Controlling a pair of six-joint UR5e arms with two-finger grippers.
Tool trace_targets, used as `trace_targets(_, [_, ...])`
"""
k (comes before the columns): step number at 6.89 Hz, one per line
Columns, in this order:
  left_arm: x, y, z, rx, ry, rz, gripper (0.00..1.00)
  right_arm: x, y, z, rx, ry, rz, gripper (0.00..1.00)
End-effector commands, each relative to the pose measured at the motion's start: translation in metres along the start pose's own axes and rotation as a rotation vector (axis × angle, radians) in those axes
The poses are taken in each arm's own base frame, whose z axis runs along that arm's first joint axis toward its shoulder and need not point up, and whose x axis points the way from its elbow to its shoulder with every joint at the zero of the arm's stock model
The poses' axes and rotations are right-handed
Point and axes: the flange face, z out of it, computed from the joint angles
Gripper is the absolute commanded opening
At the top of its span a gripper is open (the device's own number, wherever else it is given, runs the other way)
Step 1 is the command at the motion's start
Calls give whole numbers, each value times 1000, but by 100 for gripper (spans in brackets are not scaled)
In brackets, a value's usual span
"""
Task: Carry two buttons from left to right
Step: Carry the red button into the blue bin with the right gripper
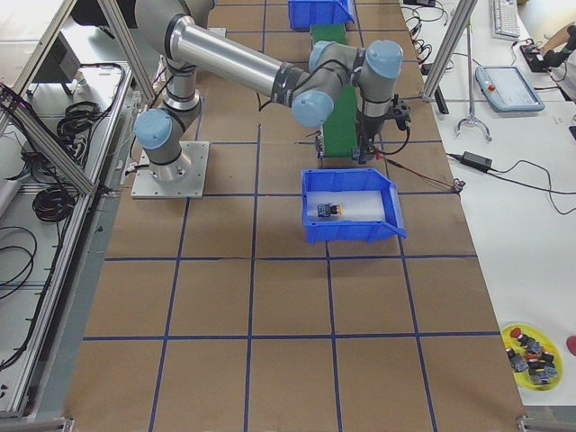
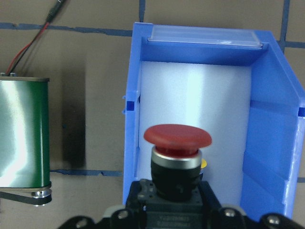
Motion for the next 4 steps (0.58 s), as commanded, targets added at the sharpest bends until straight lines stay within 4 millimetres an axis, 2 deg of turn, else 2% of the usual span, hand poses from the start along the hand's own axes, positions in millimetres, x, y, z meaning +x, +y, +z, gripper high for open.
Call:
trace_targets(1, [0,0,0,0,0,1,100,23,-20,60,-32,25,-12,4])
trace_targets(4, [0,0,0,0,0,1,100,52,-31,123,-48,16,-3,5])
